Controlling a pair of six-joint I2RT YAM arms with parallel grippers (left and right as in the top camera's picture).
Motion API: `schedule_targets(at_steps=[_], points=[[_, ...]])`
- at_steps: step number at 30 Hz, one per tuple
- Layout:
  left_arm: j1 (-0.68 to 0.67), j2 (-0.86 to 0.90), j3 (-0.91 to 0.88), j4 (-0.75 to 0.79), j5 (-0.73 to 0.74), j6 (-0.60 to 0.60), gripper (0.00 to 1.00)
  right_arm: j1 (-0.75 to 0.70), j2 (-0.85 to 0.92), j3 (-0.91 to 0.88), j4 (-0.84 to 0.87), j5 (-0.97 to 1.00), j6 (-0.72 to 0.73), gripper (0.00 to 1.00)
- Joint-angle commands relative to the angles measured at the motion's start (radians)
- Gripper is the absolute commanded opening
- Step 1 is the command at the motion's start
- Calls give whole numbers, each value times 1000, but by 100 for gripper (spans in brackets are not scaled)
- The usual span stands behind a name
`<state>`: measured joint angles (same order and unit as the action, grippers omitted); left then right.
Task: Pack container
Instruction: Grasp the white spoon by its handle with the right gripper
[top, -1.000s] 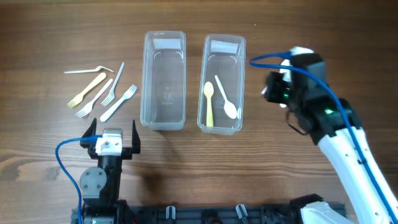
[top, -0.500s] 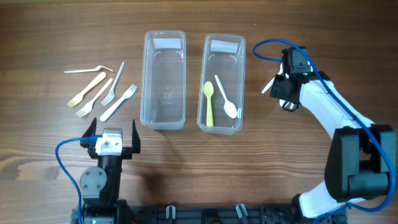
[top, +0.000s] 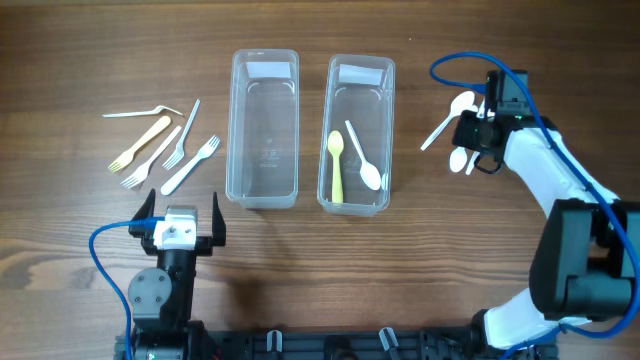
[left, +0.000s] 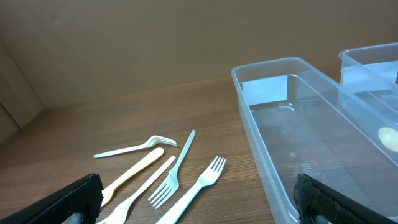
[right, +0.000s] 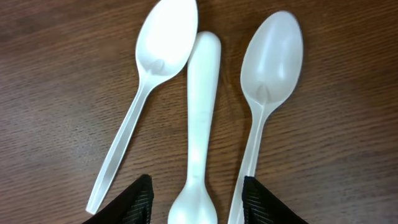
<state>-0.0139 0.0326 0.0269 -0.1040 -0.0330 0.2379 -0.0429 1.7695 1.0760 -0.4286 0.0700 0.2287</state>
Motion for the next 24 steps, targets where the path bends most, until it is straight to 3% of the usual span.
schedule_targets(at_steps=[1, 7, 9, 11, 12, 17, 24], points=[[-3, -5, -6, 5, -10, -9, 100, -2, 77, -5, 2, -21, -18, 46], [-3, -5, -6, 5, -10, -9, 100, -2, 158, -5, -2, -77, -3, 40], [-3, -5, -6, 5, -10, -9, 100, -2, 158, -5, -3, -82, 10, 29], [-3, -5, -6, 5, -9, -9, 100, -2, 157, -5, -4, -118, 9, 9], [-3, -5, -6, 5, -9, -9, 100, -2, 157, -4, -7, -129, 10, 4], [-3, -5, -6, 5, -10, -9, 100, -2, 122, -3, -52, -146, 9, 4], [-3, -5, -6, 5, -9, -9, 100, -2, -111, -3, -98, -146, 10, 4]])
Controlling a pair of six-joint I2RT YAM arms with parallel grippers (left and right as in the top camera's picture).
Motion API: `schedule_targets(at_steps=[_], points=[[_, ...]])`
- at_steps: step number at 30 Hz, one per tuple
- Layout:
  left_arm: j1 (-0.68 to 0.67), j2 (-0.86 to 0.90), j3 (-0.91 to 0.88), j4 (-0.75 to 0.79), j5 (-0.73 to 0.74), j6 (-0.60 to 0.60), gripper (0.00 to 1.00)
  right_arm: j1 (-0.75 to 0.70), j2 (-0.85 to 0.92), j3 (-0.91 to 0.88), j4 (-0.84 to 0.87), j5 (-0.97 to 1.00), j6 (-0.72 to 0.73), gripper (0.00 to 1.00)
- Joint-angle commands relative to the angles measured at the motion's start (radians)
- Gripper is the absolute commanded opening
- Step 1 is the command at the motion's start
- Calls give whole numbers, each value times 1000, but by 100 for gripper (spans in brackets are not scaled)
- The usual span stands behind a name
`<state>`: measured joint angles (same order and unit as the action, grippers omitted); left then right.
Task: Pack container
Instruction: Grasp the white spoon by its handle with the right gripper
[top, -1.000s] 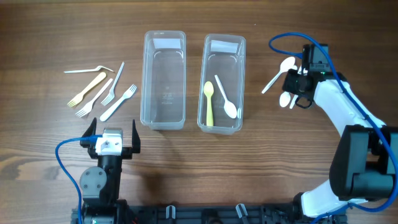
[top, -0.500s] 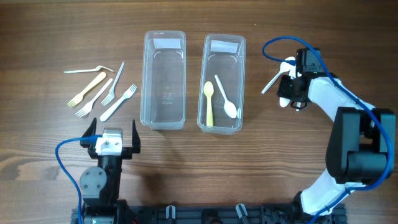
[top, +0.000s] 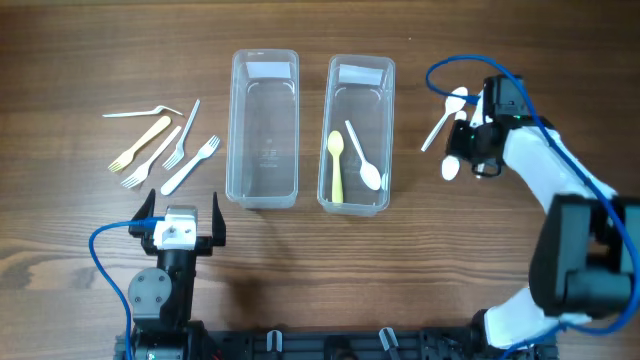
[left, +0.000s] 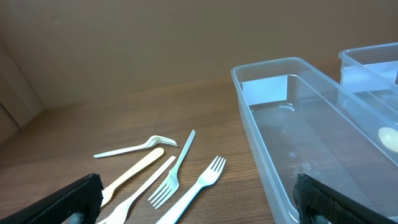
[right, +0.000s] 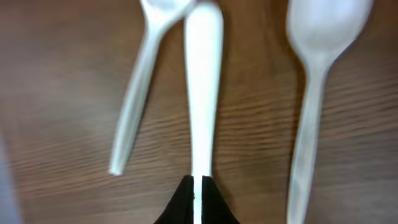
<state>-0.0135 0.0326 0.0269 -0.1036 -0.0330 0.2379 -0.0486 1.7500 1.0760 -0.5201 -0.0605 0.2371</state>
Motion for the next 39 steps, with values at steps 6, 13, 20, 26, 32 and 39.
schedule_targets(at_steps=[6, 13, 20, 26, 32, 39], points=[[-4, -5, -6, 5, -10, -9, 100, 4, -100, -40, -31, -16, 10, 56], [-4, -5, -6, 5, -9, -9, 100, 5, -45, -110, 6, -17, 25, 51], [-4, -5, -6, 5, -9, -9, 100, 6, 43, -120, 50, -72, 24, 51], [-4, -5, -6, 5, -10, -9, 100, 6, 100, -120, 64, -72, 24, 30], [-4, -5, -6, 5, -10, -9, 100, 6, 100, -120, 51, -72, 24, 13], [-4, -5, -6, 5, -10, -9, 100, 6, -45, -120, -32, -72, 26, 4]])
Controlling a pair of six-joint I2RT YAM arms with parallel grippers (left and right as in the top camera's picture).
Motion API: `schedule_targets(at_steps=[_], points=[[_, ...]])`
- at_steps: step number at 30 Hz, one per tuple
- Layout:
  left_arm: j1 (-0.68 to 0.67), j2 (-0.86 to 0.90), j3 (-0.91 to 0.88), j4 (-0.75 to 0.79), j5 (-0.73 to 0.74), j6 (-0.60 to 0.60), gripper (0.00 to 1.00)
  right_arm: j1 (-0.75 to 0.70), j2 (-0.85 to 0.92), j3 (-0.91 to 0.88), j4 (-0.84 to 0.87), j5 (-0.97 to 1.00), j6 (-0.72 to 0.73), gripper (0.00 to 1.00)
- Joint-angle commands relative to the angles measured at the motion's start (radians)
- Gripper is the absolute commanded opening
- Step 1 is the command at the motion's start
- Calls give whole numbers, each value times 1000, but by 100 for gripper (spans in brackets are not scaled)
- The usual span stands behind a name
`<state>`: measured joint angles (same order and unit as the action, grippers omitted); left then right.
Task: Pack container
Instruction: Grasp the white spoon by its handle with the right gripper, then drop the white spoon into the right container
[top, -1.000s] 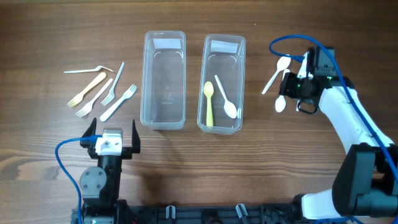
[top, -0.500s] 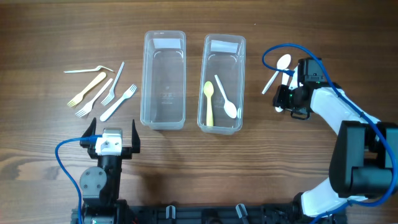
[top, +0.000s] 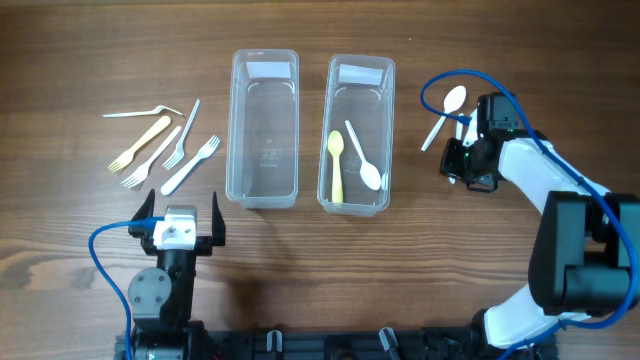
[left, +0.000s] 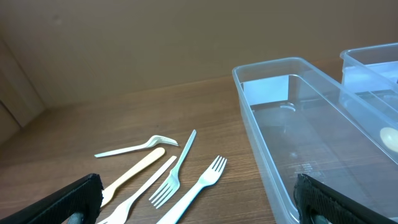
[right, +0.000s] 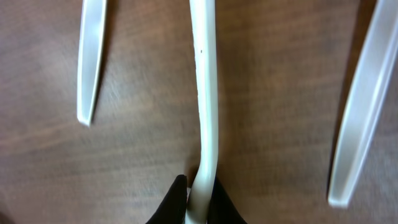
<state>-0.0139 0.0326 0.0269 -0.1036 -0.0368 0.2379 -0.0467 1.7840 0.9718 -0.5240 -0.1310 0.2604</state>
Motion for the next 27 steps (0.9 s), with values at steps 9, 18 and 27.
schedule_targets(at_steps=[9, 18, 27], points=[[-3, -5, -6, 5, -6, -9, 100, 74, -523, -16, -141, -195, -24, 4], [-3, -5, -6, 5, -5, -9, 100, 483, -399, -16, 117, -10, 102, 4], [-3, -5, -6, 5, -6, -9, 100, 485, -190, 42, 227, -185, 106, 46]])
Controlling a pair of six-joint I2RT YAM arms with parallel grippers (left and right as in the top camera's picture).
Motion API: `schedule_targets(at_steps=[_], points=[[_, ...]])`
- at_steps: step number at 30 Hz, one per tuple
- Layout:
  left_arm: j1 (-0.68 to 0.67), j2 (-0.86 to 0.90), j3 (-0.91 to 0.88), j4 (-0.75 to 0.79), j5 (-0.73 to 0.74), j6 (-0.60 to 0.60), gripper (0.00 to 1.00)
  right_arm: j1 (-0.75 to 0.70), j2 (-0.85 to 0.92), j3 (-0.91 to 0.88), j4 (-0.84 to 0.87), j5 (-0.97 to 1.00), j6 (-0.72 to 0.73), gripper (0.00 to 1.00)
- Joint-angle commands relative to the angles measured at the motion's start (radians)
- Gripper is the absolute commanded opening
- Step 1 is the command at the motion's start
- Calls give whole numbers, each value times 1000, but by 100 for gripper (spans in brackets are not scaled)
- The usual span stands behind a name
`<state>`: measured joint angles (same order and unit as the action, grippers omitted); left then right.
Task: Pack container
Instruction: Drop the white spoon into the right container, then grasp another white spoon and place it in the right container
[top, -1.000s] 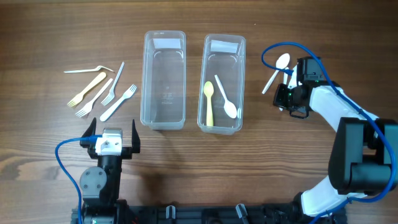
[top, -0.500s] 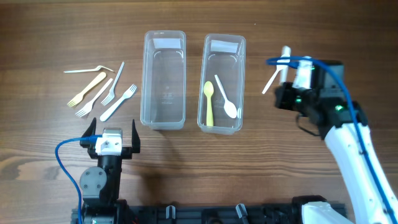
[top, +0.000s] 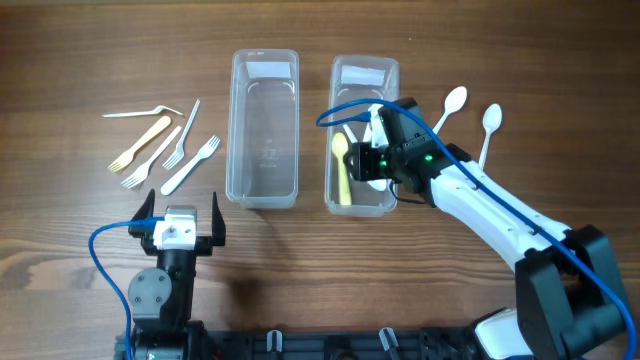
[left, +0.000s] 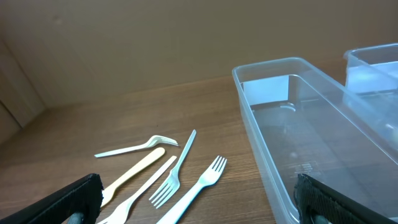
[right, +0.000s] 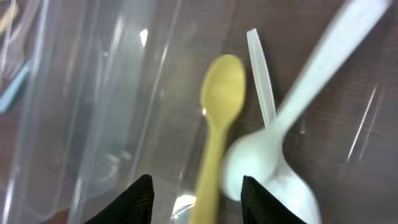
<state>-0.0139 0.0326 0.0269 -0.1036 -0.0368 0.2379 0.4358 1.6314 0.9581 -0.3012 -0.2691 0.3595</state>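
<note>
My right gripper (top: 375, 160) hangs open over the near half of the right clear container (top: 363, 68). In the right wrist view, below the gripper (right: 196, 185), lie a yellow spoon (right: 221, 118), a white spoon with a thin handle (right: 261, 74), and a blurred white spoon (right: 311, 81) across them, free of the fingers. Two white spoons (top: 452, 103) (top: 488, 125) lie on the table to the right. The left clear container (top: 264, 128) (left: 298, 143) holds nothing. Several forks (top: 165, 145) (left: 180, 171) lie to its left. My left gripper (top: 180, 228) rests open near the front edge.
The wooden table (top: 80, 60) carries nothing else. A blue cable (top: 345, 110) loops over the right container beside my right arm. The right arm's forearm (top: 490, 215) stretches across the table's right front.
My right gripper was shut on a white spoon's handle on the table right of the containers. Now it is open over the right container, with that spoon inside. The left arm is unchanged.
My right gripper stood open over three white spoons on the right. Then it was shut on the middle spoon's handle, and later still held it nearer the containers. Now that spoon lies in the right container with the yellow and white ones. The left gripper never moved.
</note>
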Motion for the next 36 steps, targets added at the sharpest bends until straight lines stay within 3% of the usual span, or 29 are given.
schedule_targets(at_steps=[1, 4, 6, 8, 11, 14, 19, 28, 29, 30, 32, 34, 36], points=[[-3, -5, -6, 5, -6, -9, 100, 2, -72, 84, 2, -47, 7, 46], [-3, -5, -6, 5, -5, -9, 100, 2, -220, 124, 1, -23, 6, 44], [-3, -5, -6, 5, -6, -9, 100, -5, -333, 124, -61, 172, 8, 47], [-3, -5, -6, 5, -6, -9, 100, -47, -410, 124, -222, 470, 8, 57], [-3, -5, -6, 5, -6, -9, 100, -146, -401, 122, -356, 642, 6, 68], [-3, -5, -6, 5, -6, -9, 100, -290, -342, 121, -357, 629, -11, 74], [-3, -5, -6, 5, -5, -9, 100, -502, -128, 121, -225, 480, -99, 75], [-3, -5, -6, 5, -5, -9, 100, -569, 238, 121, -50, 442, -99, 73], [-3, -5, -6, 5, -5, -9, 100, -569, 265, 121, -44, 435, -96, 70], [-3, -5, -6, 5, -6, -9, 100, -569, 291, 121, -40, 423, -97, 61], [-3, -5, -6, 5, -6, -9, 100, -569, 310, 121, -47, 424, -97, 15], [-3, -5, -6, 5, -5, -9, 100, -569, 308, 121, -48, 424, -97, 4], [-3, -5, -6, 5, -6, -9, 100, -569, 306, 121, -56, 424, -98, 4]])
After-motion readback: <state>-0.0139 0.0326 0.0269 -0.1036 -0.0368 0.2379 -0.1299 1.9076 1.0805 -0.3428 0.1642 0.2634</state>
